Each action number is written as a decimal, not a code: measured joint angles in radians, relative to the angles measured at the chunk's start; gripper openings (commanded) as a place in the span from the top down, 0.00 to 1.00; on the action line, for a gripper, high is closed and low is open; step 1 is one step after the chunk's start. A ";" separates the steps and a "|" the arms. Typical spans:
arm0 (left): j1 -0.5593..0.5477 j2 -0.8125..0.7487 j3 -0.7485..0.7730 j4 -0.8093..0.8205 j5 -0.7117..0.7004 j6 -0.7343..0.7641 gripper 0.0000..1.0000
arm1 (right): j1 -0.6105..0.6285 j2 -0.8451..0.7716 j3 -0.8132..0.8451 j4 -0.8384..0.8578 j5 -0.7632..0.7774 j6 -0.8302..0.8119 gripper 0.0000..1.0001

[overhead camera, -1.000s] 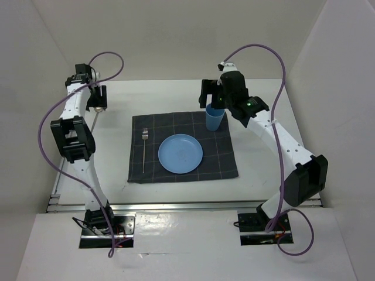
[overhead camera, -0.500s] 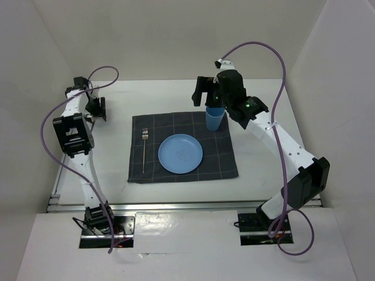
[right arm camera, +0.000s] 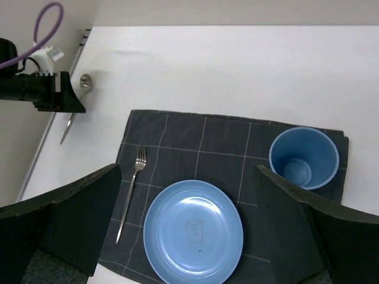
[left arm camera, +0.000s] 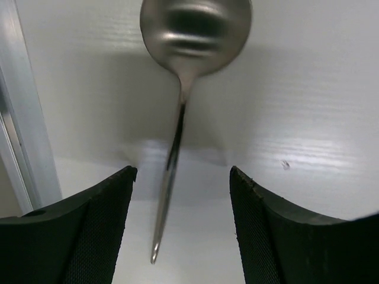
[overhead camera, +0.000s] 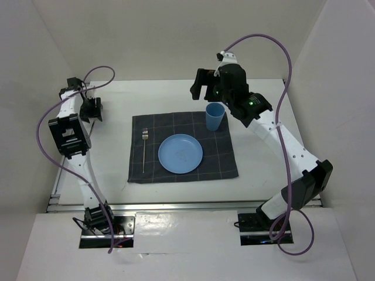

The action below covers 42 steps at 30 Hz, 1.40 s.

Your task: Set the dinner table for one person

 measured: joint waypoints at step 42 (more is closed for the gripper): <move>-0.064 -0.536 -0.556 0.193 0.251 -0.331 1.00 | 0.172 0.634 0.060 0.467 -0.638 0.120 0.00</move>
